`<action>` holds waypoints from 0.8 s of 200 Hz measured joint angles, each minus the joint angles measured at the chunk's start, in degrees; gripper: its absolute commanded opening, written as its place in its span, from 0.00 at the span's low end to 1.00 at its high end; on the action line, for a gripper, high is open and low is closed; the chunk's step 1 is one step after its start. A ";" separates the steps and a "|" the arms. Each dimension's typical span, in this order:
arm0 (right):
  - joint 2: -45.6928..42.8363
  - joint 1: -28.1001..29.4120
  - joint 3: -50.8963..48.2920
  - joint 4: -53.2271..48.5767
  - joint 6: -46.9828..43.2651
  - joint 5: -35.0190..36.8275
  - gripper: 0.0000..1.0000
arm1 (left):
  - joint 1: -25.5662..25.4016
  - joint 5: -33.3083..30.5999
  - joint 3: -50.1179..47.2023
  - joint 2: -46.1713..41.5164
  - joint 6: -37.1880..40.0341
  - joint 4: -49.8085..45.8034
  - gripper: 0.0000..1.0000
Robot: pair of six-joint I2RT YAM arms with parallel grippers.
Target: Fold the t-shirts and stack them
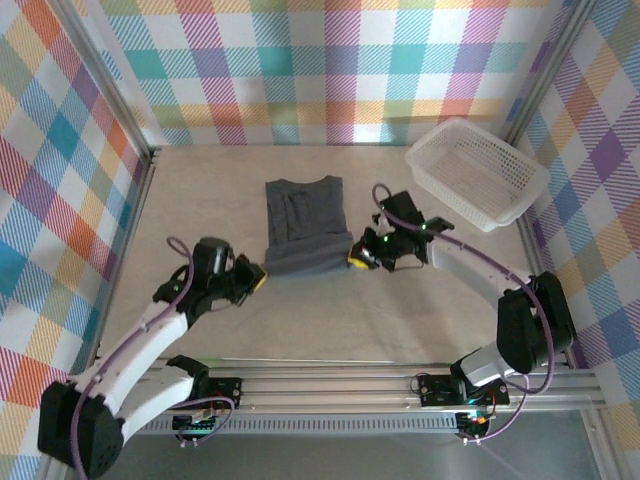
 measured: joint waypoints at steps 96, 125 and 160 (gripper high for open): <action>-11.93 15.58 -16.68 1.99 8.55 5.40 0.00 | -10.25 0.22 -15.41 -31.69 -12.28 -16.02 0.00; -12.63 15.58 -14.34 -0.35 8.74 7.58 0.00 | -10.82 -2.05 -6.60 -22.88 -10.10 -17.75 0.00; -12.57 13.31 -6.80 -4.04 8.28 8.96 0.00 | -10.97 -5.44 5.84 -8.79 -5.70 -16.92 0.00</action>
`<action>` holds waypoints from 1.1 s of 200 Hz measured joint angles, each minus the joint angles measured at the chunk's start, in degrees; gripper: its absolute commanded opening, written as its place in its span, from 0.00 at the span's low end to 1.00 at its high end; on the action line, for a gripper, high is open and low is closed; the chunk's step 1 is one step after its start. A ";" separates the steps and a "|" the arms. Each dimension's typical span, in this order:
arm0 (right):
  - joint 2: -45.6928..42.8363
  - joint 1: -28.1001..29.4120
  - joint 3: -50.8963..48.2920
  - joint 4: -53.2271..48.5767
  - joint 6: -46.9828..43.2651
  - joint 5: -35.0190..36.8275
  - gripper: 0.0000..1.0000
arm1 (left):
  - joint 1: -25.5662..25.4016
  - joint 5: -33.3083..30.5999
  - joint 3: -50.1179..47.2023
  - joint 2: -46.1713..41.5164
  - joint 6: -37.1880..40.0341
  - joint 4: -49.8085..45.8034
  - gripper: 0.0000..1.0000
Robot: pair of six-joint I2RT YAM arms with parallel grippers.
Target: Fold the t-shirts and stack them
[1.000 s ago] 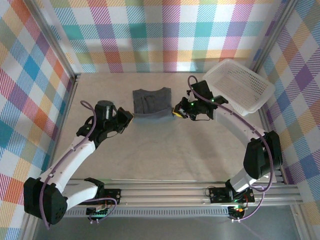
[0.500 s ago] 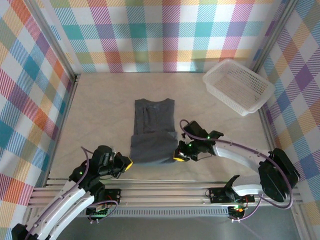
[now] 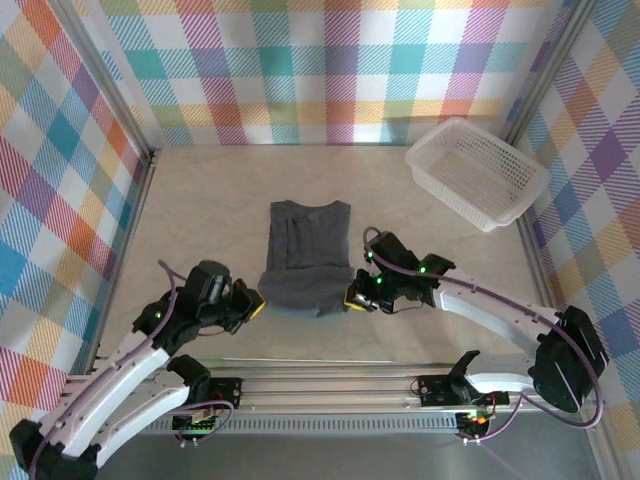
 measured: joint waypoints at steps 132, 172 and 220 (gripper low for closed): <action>40.68 -22.27 52.65 -10.93 -6.32 -9.88 0.08 | 18.10 4.28 44.89 52.94 12.41 3.78 0.00; 66.77 -25.88 82.86 -17.90 -9.94 -11.37 0.45 | 21.81 4.76 59.12 72.46 15.93 2.10 0.66; 69.07 -27.30 88.37 -27.87 -19.21 -5.73 0.49 | 19.87 -0.37 54.29 66.16 14.71 1.42 0.61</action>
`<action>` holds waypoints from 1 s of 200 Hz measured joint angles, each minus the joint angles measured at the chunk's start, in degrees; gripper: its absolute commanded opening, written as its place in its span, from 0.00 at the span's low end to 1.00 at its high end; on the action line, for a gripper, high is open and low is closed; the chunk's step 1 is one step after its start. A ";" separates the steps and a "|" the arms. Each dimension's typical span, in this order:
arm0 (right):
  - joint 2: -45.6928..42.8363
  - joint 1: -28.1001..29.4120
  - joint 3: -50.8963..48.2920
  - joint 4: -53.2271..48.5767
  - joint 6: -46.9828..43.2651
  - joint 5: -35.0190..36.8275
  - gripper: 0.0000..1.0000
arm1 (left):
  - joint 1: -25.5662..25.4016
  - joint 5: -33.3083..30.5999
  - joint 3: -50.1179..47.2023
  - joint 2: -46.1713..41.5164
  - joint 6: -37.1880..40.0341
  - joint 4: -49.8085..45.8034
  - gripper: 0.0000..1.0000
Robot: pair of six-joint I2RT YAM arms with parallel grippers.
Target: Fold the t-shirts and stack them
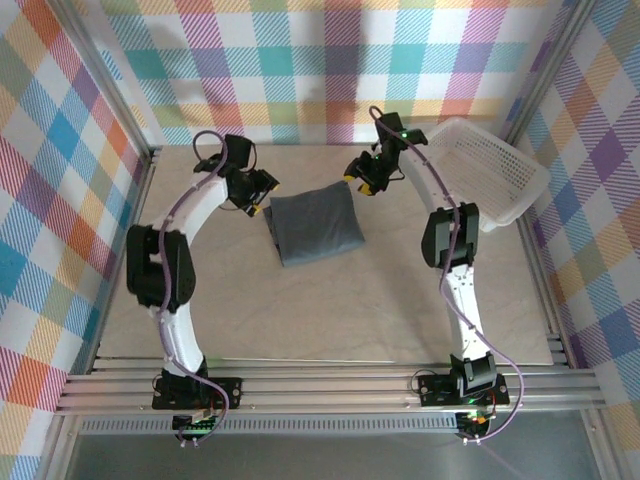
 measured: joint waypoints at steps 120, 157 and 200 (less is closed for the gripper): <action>-71.84 1.07 -85.42 34.84 1.53 -6.82 0.57 | -33.81 -23.61 -31.65 -1.51 -42.80 40.92 0.77; -80.00 1.07 -87.67 35.28 2.60 -8.07 0.55 | -32.96 -28.59 -31.61 3.04 -46.12 49.46 0.55; -81.96 1.18 -89.18 36.13 4.37 -8.28 0.53 | -27.52 -29.79 -33.68 5.95 -48.24 56.48 0.02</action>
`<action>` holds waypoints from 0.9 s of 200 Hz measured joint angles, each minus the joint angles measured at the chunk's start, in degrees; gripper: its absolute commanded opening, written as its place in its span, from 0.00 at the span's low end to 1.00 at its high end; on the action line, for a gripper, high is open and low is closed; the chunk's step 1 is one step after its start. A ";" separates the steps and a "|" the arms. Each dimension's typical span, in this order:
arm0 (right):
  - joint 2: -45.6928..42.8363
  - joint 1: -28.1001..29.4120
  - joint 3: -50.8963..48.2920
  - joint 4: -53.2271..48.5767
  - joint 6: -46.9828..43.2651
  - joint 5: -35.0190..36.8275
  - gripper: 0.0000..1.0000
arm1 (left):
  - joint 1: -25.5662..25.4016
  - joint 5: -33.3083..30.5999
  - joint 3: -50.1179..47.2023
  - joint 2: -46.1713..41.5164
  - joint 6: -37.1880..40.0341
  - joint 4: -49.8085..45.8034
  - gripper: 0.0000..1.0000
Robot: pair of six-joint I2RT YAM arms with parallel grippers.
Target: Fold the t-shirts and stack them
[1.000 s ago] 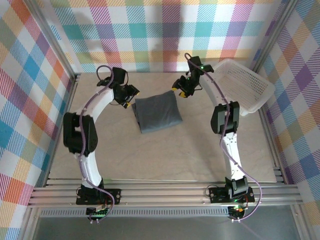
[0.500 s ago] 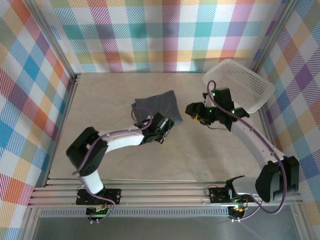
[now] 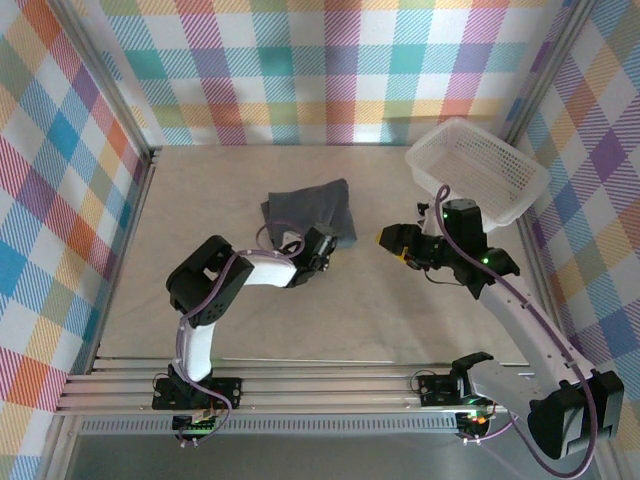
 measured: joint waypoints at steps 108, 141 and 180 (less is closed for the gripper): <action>3.17 1.03 -0.87 1.81 1.01 -1.11 0.52 | 41.94 18.84 7.23 -0.81 28.48 -7.78 0.00; 6.49 1.20 0.83 2.84 0.92 -1.46 0.52 | 46.36 24.17 18.95 8.24 35.36 -11.23 0.00; 8.68 1.40 2.27 4.33 0.48 -1.73 0.52 | 47.17 26.69 27.17 12.79 42.56 -17.62 0.00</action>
